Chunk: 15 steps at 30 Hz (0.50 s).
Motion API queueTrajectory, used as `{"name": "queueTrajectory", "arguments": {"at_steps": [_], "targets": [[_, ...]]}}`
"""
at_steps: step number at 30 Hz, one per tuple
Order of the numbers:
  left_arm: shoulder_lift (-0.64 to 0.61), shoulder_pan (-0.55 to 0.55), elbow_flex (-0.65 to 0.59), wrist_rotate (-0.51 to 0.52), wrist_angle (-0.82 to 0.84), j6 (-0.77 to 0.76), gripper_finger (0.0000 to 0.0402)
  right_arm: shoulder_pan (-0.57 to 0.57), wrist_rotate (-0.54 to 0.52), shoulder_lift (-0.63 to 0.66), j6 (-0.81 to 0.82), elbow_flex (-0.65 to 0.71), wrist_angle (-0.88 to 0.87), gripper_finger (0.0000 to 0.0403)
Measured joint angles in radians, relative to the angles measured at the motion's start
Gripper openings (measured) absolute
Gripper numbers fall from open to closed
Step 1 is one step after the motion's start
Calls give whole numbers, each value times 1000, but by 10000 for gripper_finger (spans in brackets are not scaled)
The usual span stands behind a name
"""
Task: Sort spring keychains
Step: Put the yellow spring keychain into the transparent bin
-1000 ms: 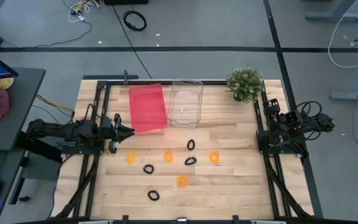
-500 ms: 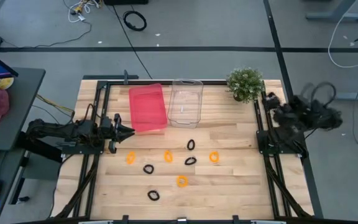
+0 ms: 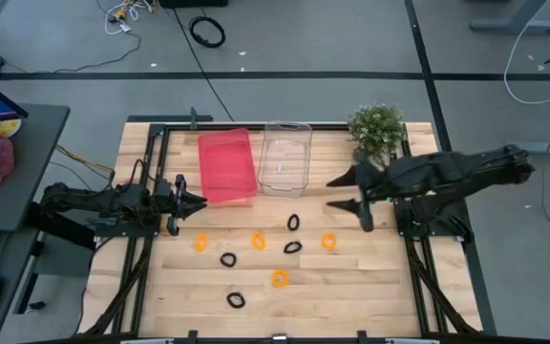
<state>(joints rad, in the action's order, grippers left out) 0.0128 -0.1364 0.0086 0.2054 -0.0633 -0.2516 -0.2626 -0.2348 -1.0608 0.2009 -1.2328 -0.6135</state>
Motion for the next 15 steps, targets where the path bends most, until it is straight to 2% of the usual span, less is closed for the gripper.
{"name": "queueTrajectory", "arguments": {"at_steps": [9, 15], "targets": [[0, 0, 0, 0, 0, 0, 76, 0, 215, -62, 194, -14, -196, 235], [0, 0, 0, 0, 0, 0, 76, 0, 233, -64, 129, 20, -208, 235]]}}
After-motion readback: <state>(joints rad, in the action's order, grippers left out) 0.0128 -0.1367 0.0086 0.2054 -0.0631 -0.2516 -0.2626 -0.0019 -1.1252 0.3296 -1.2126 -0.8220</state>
